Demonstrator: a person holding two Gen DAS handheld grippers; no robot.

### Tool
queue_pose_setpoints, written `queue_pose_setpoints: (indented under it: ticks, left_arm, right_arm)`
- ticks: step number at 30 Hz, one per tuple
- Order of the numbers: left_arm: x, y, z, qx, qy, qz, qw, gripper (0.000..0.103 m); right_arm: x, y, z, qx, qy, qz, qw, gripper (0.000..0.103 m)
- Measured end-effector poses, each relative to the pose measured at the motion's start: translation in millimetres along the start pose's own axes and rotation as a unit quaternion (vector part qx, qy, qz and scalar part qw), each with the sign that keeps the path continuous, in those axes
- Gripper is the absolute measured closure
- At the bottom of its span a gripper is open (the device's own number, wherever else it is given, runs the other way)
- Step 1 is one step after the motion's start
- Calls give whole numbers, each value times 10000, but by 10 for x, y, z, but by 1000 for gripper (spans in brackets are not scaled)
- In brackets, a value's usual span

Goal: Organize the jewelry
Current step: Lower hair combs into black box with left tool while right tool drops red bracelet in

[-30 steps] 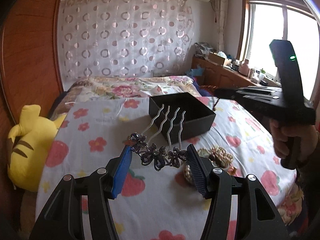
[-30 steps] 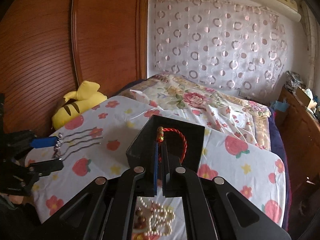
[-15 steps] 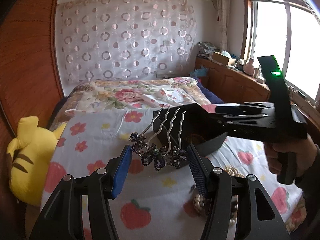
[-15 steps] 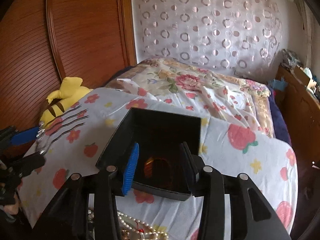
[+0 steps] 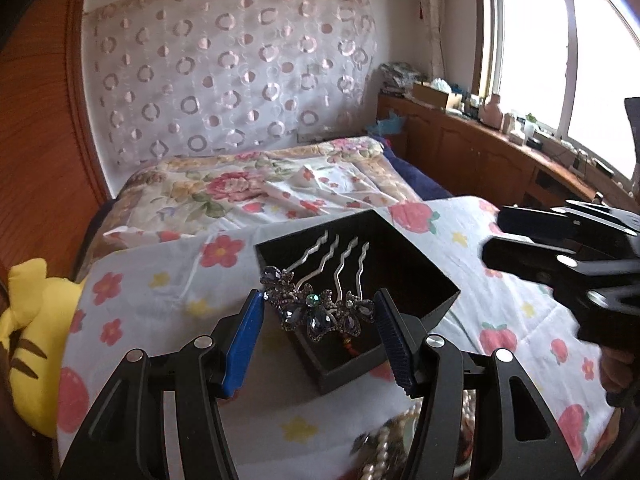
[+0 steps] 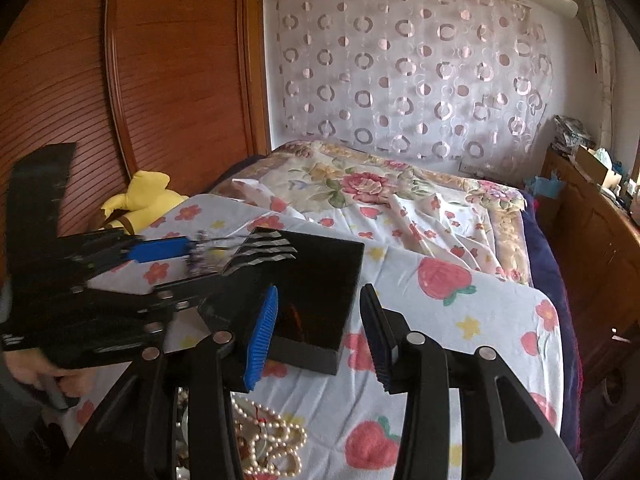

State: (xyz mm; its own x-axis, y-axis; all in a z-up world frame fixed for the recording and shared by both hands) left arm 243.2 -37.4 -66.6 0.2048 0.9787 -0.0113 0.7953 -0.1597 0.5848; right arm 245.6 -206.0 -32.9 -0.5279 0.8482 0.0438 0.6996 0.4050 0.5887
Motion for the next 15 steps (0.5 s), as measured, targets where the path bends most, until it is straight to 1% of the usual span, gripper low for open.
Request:
queue_pose_setpoints:
  ticks: [1, 2, 3, 8, 10, 15]
  left_arm:
    - [-26, 25, 53, 40, 23, 29, 10000, 49]
    - [-43, 43, 90, 70, 33, 52, 10000, 57]
    - [-63, 64, 152, 144, 68, 72, 9998, 57]
    - [-83, 126, 265, 242, 84, 45, 9997, 58]
    - [-71, 146, 253, 206, 70, 21, 9998, 58]
    - [-42, 210, 171, 83, 113, -10, 9999, 53]
  right_arm:
    - [-31, -34, -13, 1, 3, 31, 10000, 58]
    - [-55, -58, -16, 0, 0, 54, 10000, 58]
    - [-88, -86, -23, -2, -3, 72, 10000, 58]
    - [-206, -191, -36, -10, 16, 208, 9998, 58]
    - [-234, -207, -27, -15, 34, 241, 9997, 58]
    - [-225, -244, -37, -42, 90, 260, 9996, 58]
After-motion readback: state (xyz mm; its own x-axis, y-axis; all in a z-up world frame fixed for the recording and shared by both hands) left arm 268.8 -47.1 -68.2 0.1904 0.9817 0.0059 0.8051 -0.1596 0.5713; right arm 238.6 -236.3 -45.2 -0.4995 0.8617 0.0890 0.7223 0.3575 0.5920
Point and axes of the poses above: each gripper's, at about its wrist camera, not at the fingertips, and z roughly the way its jaws point, x to its left, y to its top, the point moved 3 cm from there along z, roughly the way its jaws point, and after that the axes turned 15 degrees about x, right-handed, at the moved point
